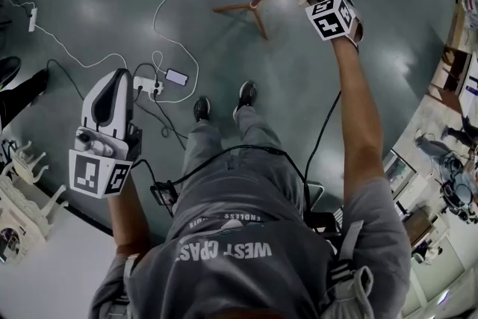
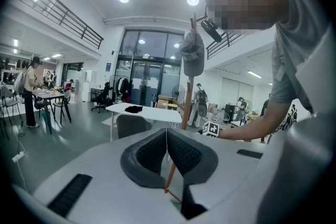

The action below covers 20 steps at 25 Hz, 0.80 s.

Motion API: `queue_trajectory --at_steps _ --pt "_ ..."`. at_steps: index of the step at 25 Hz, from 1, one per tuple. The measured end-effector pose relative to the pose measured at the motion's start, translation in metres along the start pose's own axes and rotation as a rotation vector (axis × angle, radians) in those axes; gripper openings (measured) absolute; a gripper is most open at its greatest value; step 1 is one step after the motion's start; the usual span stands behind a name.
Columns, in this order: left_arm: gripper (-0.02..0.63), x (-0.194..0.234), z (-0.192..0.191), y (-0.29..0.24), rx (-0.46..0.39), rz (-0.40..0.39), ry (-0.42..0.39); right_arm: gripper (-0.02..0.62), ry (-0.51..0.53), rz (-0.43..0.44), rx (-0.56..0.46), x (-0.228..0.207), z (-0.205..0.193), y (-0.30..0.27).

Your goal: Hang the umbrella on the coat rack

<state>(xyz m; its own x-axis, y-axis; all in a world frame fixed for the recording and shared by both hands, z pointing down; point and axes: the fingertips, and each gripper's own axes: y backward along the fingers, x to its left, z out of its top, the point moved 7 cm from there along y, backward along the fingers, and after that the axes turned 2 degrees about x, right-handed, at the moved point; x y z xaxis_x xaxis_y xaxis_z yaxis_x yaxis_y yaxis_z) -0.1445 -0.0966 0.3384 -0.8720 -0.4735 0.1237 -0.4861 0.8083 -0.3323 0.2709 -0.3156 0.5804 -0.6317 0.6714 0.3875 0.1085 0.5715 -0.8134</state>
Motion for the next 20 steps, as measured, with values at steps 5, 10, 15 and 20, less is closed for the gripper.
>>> queue_trajectory --at_steps 5,10,15,20 --pt "0.021 -0.001 0.001 -0.003 -0.003 -0.008 0.003 0.176 0.141 0.025 0.040 -0.009 0.015 0.008" --pt "0.021 0.000 0.003 -0.006 -0.013 -0.005 0.005 0.176 0.206 0.030 0.048 -0.019 0.028 0.017" --pt "0.021 0.002 0.002 -0.003 -0.014 -0.006 0.007 0.178 0.131 0.015 0.007 -0.026 0.032 0.033" --pt "0.021 0.000 0.003 -0.006 -0.013 -0.011 0.006 0.178 0.090 -0.011 -0.007 -0.031 0.032 0.037"
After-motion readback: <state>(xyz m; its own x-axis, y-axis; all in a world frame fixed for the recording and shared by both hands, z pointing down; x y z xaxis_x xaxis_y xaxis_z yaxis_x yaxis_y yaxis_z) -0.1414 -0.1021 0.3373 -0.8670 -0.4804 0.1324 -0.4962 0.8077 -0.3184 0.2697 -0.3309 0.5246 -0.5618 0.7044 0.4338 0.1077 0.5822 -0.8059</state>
